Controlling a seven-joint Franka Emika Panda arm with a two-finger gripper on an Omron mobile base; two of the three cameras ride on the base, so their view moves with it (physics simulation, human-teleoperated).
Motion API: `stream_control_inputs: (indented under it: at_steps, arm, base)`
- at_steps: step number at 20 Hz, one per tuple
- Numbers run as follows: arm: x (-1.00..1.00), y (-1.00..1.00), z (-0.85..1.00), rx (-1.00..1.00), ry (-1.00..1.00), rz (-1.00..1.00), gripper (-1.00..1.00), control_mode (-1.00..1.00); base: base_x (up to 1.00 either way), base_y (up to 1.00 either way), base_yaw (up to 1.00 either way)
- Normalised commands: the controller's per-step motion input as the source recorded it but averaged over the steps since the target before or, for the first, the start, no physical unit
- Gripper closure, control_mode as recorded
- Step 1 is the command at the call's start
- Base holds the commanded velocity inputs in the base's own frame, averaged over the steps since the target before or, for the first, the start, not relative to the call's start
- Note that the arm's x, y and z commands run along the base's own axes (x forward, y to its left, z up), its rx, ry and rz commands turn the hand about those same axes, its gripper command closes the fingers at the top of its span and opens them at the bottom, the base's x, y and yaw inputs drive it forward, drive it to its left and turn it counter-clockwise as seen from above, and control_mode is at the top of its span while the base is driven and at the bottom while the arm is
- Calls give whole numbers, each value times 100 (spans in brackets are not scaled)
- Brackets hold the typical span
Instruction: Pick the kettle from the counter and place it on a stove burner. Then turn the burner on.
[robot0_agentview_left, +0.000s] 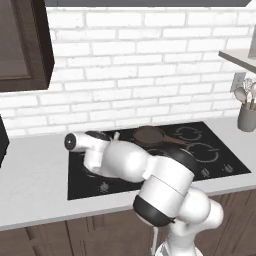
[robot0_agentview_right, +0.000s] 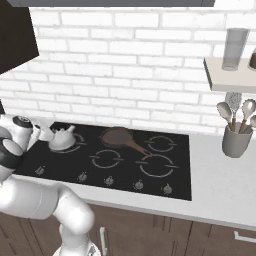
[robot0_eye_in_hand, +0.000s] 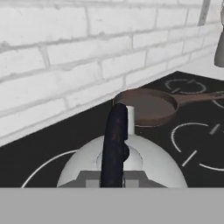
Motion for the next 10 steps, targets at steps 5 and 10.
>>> stream_control_inputs:
  at_steps: [5, 10]
  arm:
    - [11, 4, -55, 0, 3, 0, 100, -100]
    - [7, 3, -3, 0, -1, 0, 100, -100]
  base:
    - [0, 0, 0]
    - [0, 0, 0]
